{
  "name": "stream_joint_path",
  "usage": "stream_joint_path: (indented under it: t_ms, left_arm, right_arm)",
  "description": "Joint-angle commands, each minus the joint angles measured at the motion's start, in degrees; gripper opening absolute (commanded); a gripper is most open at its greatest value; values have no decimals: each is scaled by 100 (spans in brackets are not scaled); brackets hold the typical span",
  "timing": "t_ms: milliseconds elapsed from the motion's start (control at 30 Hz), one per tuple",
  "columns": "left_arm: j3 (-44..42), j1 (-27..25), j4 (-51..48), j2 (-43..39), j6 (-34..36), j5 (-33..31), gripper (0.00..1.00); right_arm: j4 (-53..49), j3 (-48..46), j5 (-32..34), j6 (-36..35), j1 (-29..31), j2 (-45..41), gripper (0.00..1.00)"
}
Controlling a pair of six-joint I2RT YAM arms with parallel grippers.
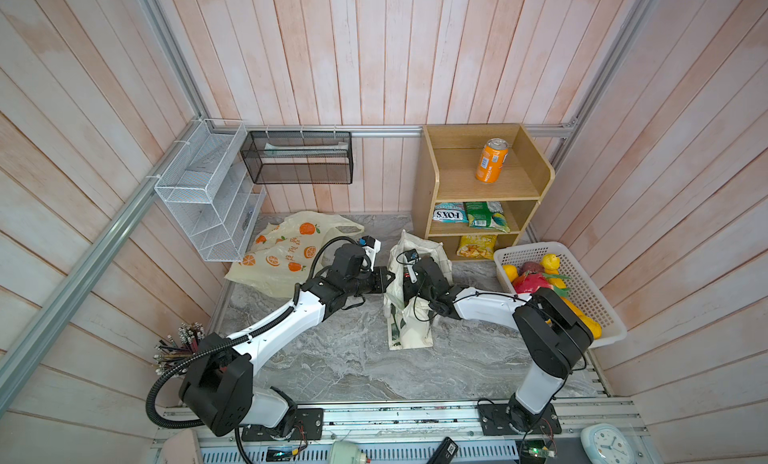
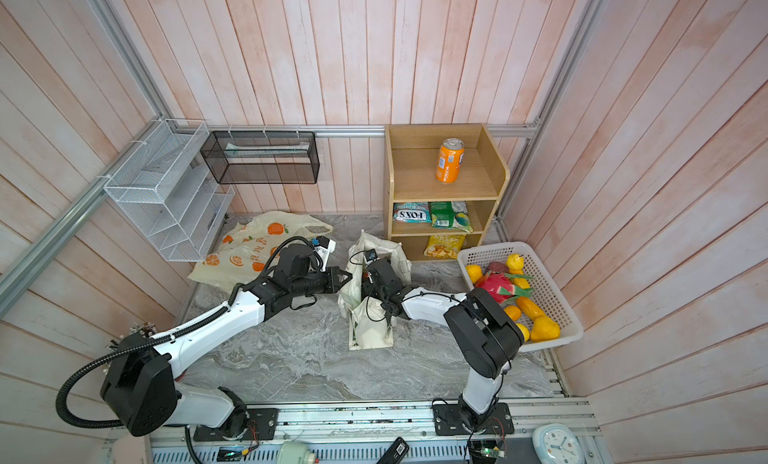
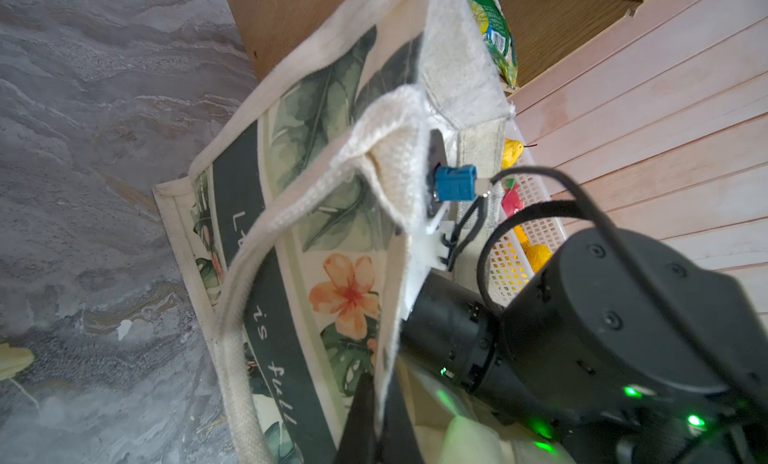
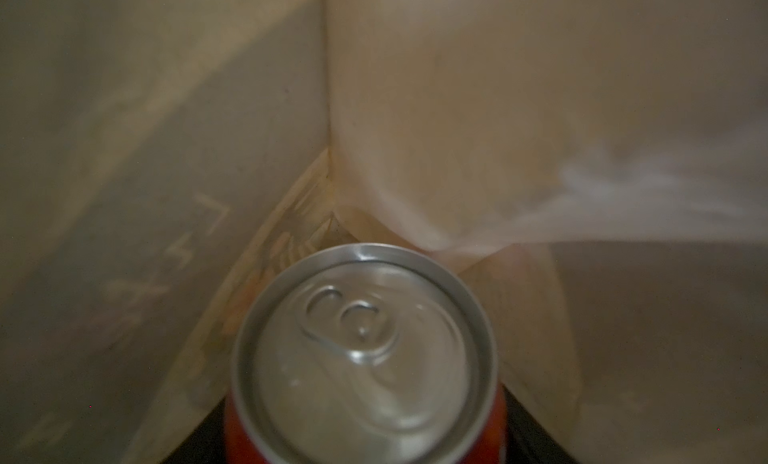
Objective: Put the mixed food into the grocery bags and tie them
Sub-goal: 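Lower the red cola can into the open tote with the right gripper, then release the can and move the right gripper to the green chip bag on the shelf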
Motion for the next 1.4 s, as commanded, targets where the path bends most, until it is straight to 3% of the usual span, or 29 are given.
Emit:
stream_joint_path:
  t_ms: [0,267,500,767,967,1067,1267,1367]
  left_arm:
    - [-146,34,-55,-140,54,74,0]
    - [-167,34,-60,-194,19,55,0]
    - [-142,34,-103,-204,19,5,0]
    - [-169,42,-263,-315,54,-143,0]
    - [-116,47,-424,-451,102,-244,0]
    - [-31,45,-578,-517,165,-309,0]
    - [190,67,-949,-631,321,-450,0]
    - [281,73,-1097,-691,391,-505,0]
  right_arm:
    - [-588,346,-95,24,-10,282,79]
    - [-1309,717,-563,-15,-20,-117,91]
    - [-2191,1254,-997,99,-28,-887,91]
    - [-2334,1021,-952,454,-183,-2417,91]
    - [-2478,557,-979,1071,-1034,-3522,88]
    - [-2375,171,-1296,1360,-1684,-3942,86]
    - [-2083,-303,-2194,1874,-2856,-4149,78]
    - [-1771,-471,-2427,2254,-3274,-4127,69]
